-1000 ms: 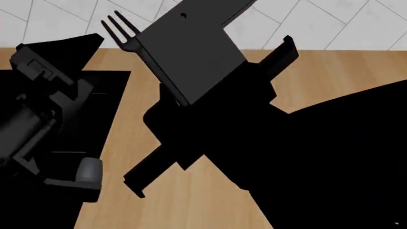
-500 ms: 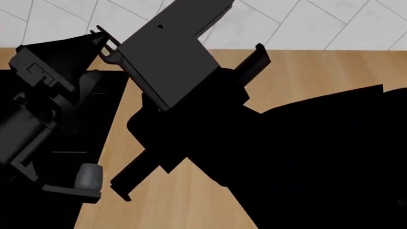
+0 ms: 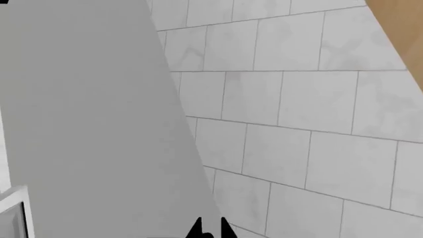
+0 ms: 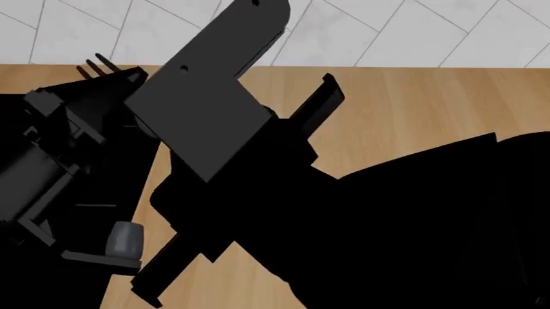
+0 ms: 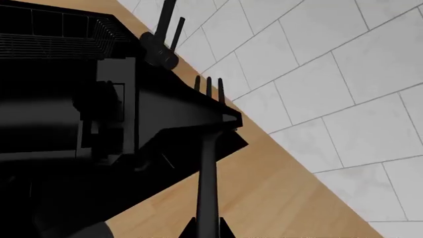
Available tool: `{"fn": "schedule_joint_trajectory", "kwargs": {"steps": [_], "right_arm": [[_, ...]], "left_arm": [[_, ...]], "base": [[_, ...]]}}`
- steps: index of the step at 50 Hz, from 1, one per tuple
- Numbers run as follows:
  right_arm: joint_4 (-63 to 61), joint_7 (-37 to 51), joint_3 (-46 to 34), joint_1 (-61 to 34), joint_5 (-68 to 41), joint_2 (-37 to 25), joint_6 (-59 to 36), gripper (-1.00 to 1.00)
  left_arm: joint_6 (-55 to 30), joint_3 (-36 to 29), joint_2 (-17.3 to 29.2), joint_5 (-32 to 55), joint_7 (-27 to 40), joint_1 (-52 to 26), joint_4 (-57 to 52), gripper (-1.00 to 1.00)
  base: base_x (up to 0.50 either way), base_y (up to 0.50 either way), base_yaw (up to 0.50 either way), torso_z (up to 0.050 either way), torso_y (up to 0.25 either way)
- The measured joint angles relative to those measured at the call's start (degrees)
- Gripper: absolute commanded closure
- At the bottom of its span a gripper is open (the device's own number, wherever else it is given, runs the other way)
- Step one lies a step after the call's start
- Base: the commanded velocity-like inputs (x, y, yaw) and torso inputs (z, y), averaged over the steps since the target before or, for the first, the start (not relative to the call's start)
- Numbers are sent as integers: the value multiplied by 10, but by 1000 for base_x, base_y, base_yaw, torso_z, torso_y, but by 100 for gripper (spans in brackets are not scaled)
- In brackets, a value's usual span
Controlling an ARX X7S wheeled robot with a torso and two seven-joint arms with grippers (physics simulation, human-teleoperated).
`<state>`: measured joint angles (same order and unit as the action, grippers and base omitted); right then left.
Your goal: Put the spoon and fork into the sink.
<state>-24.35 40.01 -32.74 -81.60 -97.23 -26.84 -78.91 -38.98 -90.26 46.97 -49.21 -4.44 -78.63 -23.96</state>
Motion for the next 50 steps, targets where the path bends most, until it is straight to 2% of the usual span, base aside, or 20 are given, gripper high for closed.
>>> {"fn": "schedule_joint_trajectory", "kwargs": {"steps": [13,14,26,37,45,50], "right_arm": [[-5,-9,-4,1,8,-7,8,100],[-6,-10,-4,1,10,-8,9,-100],[-32,4,11,-18,-32,-41,19,-100],[-71,63,40,-46,-129,-121,47,-100],[-80,82,66,-46,-155,-172,63,-100],[-77,87,78,-45,-156,-191,71,-100]], "left_arm": [[5,11,1,11,0,1,-6,100],[6,12,1,11,0,1,-6,100],[5,10,1,20,-4,6,-7,100],[-9,17,13,23,-13,8,-17,100],[-60,48,37,51,-28,28,-57,100],[-115,88,51,99,-43,56,-94,100]], "base": [[0,0,0,0,0],[0,0,0,0,0],[0,0,0,0,0],[0,0,0,0,0],[0,0,0,0,0],[0,0,0,0,0]]}}
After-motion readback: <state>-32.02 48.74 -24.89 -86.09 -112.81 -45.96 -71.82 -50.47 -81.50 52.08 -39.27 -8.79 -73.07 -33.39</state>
